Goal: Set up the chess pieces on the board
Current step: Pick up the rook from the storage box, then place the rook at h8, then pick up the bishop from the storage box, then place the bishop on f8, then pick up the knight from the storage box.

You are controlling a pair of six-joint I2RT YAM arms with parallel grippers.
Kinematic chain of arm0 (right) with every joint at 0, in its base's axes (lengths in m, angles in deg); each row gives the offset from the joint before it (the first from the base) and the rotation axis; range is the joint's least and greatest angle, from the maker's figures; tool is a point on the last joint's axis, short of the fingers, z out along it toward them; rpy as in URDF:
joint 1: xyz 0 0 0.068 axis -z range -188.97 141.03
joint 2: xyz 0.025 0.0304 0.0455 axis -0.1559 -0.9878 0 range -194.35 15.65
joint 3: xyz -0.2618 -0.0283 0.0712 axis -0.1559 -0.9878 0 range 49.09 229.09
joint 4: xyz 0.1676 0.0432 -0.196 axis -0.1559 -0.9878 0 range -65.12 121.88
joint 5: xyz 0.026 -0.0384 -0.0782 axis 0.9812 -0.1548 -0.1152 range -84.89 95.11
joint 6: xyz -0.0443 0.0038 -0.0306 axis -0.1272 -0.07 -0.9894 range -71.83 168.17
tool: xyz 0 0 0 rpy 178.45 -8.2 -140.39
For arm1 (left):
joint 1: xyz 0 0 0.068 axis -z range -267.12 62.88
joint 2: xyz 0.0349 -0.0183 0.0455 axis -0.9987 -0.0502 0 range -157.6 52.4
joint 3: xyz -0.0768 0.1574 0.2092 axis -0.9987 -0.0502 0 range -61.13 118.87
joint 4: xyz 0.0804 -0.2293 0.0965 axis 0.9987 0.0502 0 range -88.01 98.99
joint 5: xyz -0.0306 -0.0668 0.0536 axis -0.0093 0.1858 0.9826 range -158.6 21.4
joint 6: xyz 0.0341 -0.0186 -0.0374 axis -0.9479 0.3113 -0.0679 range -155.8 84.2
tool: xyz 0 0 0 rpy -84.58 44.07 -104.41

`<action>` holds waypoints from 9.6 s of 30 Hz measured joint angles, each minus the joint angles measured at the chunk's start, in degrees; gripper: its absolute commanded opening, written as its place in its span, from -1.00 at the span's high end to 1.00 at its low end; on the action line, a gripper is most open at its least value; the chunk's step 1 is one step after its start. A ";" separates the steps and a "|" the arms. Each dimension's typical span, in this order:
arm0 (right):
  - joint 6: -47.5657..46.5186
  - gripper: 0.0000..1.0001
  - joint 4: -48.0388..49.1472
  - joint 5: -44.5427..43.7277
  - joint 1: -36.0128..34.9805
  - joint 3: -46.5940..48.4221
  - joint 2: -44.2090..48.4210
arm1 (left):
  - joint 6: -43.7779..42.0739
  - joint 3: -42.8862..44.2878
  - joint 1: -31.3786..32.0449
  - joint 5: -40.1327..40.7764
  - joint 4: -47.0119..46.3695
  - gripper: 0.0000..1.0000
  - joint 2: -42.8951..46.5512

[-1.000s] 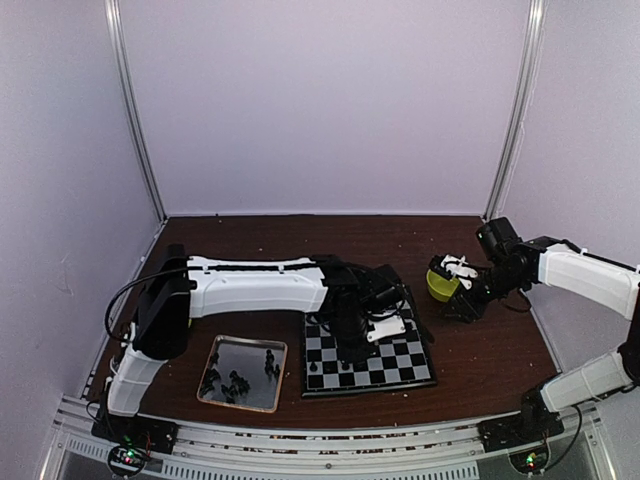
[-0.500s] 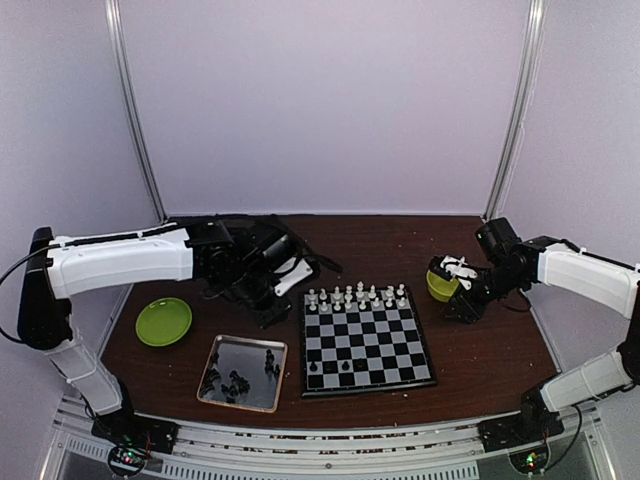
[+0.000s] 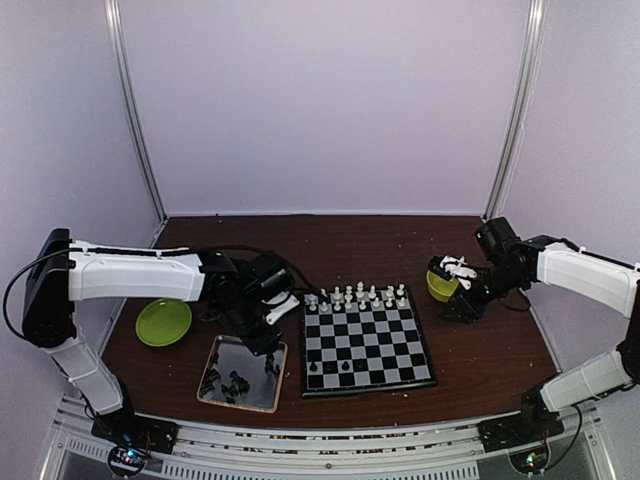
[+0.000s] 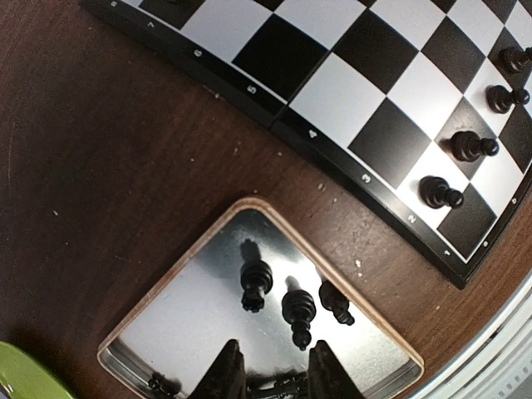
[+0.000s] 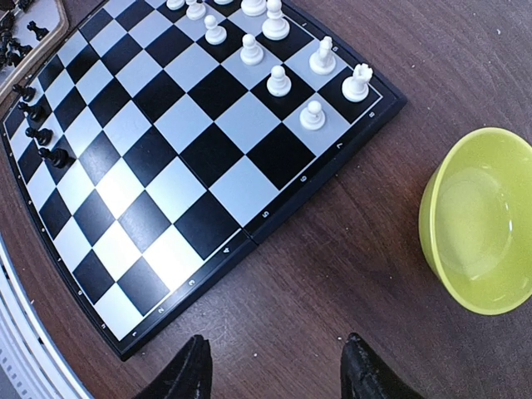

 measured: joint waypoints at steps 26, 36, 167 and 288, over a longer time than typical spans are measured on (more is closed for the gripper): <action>-0.02 -0.07 -0.04 0.00 0.00 0.11 -0.87 | -0.02 1.55 -0.04 1.62 -1.73 0.89 -9.81; -0.02 -0.07 -0.07 0.00 0.00 0.11 -1.05 | -0.22 4.35 -0.04 4.90 -0.79 1.00 -7.34; -0.46 -0.10 -1.73 0.02 -0.50 0.33 -2.56 | -4.66 2.03 1.84 -0.15 -1.84 1.00 1.68; -1.77 -0.23 -3.50 0.42 -1.25 1.07 -3.65 | 17.84 1.70 5.73 -0.59 0.26 0.74 -5.35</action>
